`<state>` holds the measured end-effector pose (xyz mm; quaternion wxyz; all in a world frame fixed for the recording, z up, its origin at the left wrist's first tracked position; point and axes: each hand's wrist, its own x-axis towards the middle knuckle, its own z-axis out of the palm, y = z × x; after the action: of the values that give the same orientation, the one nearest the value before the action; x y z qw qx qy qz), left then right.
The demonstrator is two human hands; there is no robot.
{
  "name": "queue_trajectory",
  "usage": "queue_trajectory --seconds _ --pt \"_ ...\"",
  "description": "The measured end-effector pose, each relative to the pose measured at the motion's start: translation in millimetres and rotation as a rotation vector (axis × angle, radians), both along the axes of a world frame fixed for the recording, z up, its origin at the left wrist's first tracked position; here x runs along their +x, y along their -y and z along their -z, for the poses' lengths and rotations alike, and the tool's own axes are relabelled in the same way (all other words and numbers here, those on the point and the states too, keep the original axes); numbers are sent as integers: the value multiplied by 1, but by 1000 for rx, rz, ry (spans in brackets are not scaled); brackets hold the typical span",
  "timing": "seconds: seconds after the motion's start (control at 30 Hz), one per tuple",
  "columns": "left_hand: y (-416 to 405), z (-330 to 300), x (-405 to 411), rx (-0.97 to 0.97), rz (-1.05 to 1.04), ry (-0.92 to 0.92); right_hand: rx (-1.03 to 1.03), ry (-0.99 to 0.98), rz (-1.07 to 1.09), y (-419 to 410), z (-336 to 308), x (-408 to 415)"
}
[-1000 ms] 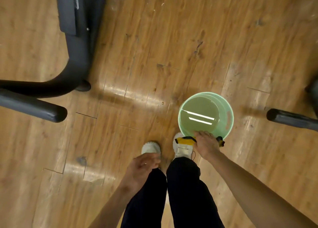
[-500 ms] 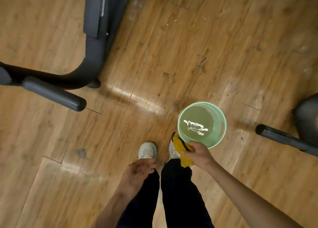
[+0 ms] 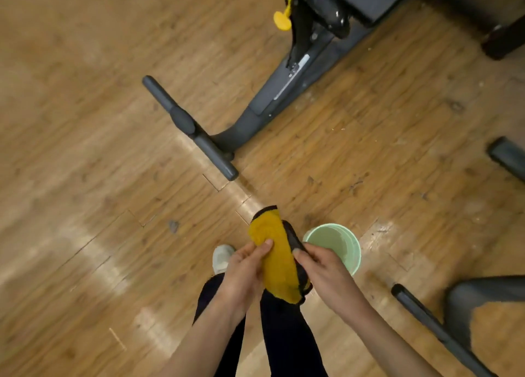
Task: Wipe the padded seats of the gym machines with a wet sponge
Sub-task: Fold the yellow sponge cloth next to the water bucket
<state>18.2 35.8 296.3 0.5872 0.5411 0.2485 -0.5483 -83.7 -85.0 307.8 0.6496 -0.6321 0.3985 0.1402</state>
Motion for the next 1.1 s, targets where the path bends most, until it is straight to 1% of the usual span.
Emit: queue_trajectory --seconds 0.07,0.13,0.27,0.4,0.5,0.6,0.67,0.73,0.77,0.8,0.87,0.9,0.93,1.0,1.03,1.07,1.1 --pt "-16 -15 14 51 -44 61 -121 21 -14 -11 -20 18" --pt "-35 -26 31 109 -98 91 -188 75 15 -25 -44 43" --pt "-75 -48 70 107 -181 95 -295 168 -44 -64 -70 93" --pt "-121 -63 112 69 -196 98 -332 269 -123 -118 -89 148" --pt "-159 -69 142 51 -274 102 -352 325 -125 -158 -100 190" --pt "-191 -70 171 104 -285 199 -379 352 -138 -193 -101 223" --pt "-204 -73 191 166 -277 274 -514 393 -276 -215 -98 240" --pt "-210 -75 210 163 -306 265 -728 418 -487 -232 -94 253" --pt "-212 -78 222 126 -342 222 -825 414 -580 -237 -94 262" --pt "-214 -82 234 44 -385 156 -911 407 -654 -239 -95 271" --pt "-221 -89 258 -117 -449 67 -992 427 -751 -240 -95 289" --pt "-224 -89 271 -139 -454 70 -968 459 -773 -239 -93 297" --pt "-226 -89 284 -122 -468 85 -896 502 -749 -239 -93 304" --pt "-230 -85 311 -78 -494 110 -652 544 -549 -236 -93 322" --pt "-230 -84 324 -78 -503 118 -535 509 -429 -233 -94 333" --pt "-229 -85 338 -94 -510 126 -427 425 -361 -228 -93 348" --pt "-227 -87 351 -119 -512 137 -315 311 -363 -221 -91 364"
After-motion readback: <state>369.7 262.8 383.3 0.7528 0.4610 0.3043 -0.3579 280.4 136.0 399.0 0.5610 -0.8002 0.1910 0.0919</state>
